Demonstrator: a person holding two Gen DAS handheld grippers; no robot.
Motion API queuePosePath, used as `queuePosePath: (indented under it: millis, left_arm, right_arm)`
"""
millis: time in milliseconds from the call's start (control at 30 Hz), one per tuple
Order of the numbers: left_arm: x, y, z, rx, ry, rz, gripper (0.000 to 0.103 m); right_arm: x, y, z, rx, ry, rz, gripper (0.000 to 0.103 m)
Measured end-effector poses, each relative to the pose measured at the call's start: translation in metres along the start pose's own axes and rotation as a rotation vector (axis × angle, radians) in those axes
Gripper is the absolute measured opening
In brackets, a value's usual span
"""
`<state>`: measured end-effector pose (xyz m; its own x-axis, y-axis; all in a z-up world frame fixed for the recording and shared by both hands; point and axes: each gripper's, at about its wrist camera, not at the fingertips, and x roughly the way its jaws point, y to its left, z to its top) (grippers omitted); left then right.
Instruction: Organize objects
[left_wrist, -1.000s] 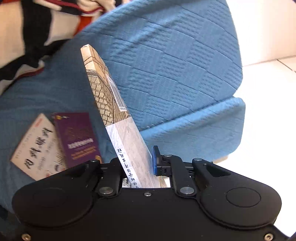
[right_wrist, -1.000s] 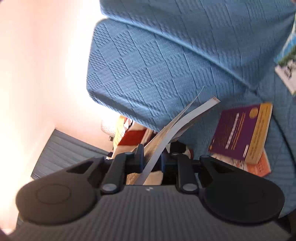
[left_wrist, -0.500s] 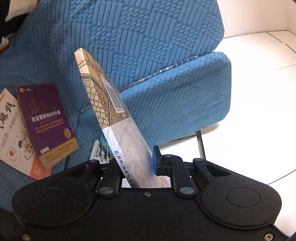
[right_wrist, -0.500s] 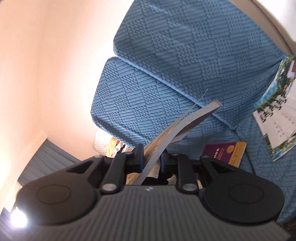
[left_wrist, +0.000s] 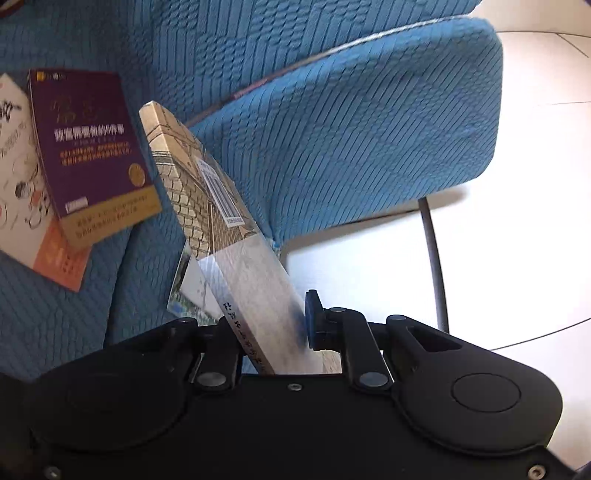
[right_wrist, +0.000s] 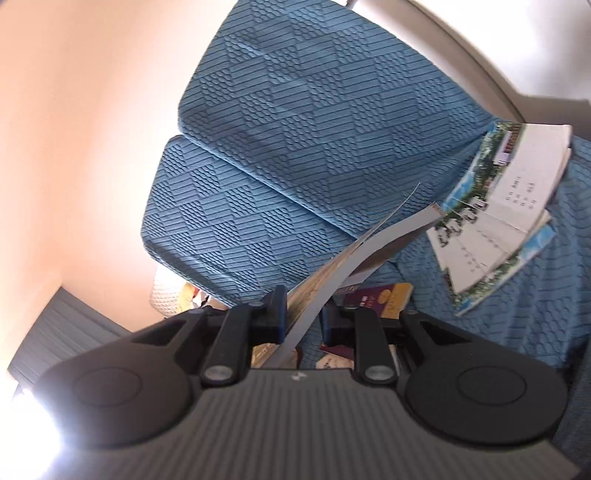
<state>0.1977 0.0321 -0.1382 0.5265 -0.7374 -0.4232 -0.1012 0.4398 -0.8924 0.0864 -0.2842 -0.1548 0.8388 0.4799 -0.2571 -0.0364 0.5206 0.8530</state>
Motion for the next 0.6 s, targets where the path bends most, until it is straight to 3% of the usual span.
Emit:
queuePosePath:
  millis: [600]
  left_arm:
    - [0.062,0.057,-0.052,-0.063,0.145,0.039,0.016]
  right_arm:
    - [-0.037,-0.046,-0.031,-0.024,-0.019,-0.174,0.022]
